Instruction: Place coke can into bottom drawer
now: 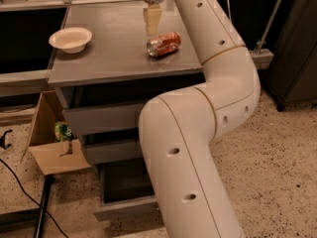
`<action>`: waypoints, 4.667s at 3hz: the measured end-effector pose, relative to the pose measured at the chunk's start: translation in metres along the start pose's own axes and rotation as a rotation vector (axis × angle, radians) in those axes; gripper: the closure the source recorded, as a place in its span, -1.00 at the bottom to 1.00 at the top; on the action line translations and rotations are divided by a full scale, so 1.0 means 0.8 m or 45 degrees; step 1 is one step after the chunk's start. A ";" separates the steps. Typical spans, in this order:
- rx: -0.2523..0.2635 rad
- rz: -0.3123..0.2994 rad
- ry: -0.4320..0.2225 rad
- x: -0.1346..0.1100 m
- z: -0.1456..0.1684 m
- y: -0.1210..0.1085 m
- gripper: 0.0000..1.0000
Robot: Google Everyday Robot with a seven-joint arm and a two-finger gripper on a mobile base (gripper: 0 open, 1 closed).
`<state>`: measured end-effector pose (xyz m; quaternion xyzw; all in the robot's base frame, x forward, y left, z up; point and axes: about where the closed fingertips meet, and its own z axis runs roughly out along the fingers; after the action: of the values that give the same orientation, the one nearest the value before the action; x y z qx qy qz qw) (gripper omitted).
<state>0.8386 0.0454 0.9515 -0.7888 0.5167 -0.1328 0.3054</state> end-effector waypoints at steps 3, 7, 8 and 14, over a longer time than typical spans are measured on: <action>-0.085 0.120 0.015 0.071 -0.021 0.050 -1.00; -0.186 0.122 -0.072 0.057 0.047 0.081 -1.00; -0.218 0.191 -0.085 0.059 0.052 0.092 -1.00; -0.281 0.350 -0.047 0.082 0.056 0.117 -0.38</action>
Offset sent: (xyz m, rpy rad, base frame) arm 0.0461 -0.1026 0.0502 0.0062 0.0848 -0.1160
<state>0.8218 -0.0243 0.8517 -0.7416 0.6255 -0.0179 0.2416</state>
